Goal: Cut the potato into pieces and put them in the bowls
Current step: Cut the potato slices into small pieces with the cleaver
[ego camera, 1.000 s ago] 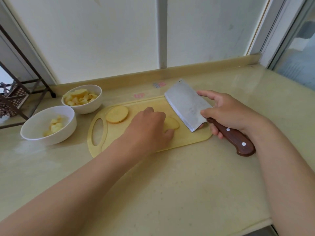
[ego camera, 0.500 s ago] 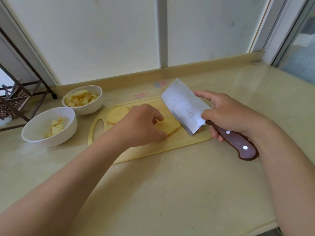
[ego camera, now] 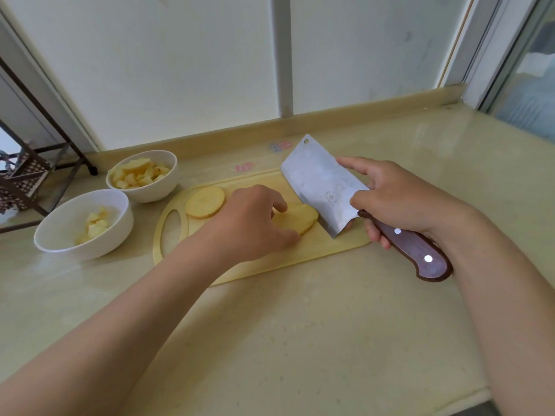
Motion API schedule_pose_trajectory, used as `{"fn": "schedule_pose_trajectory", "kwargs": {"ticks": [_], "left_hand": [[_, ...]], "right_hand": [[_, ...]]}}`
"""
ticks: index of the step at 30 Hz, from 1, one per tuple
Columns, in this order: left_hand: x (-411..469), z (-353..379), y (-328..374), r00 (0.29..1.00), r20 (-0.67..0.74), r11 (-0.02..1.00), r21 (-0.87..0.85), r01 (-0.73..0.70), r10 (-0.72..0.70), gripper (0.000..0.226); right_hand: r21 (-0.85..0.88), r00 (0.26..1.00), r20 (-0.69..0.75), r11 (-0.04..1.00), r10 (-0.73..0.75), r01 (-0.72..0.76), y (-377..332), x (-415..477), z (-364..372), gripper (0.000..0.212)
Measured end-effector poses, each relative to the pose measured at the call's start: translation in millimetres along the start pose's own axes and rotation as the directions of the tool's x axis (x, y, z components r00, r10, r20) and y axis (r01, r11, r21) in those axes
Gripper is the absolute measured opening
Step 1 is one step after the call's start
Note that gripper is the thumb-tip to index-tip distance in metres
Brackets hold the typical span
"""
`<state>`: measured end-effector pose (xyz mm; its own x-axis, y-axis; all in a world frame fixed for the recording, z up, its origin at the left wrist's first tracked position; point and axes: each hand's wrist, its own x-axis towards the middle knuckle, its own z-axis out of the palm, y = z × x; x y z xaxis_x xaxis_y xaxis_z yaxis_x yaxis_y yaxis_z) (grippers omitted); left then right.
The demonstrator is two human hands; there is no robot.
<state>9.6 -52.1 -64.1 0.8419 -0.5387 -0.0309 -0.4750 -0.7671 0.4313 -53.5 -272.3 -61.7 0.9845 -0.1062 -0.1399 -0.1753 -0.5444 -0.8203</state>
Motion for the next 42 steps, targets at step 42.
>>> {"fn": "schedule_pose_trajectory", "kwargs": {"ticks": [42], "left_hand": [[6, 26, -27, 0.773, -0.092, 0.778, 0.028, -0.628, 0.627, 0.03]], "right_hand": [[-0.155, 0.991, -0.115, 0.984, 0.069, -0.086, -43, -21, 11, 0.084]]}}
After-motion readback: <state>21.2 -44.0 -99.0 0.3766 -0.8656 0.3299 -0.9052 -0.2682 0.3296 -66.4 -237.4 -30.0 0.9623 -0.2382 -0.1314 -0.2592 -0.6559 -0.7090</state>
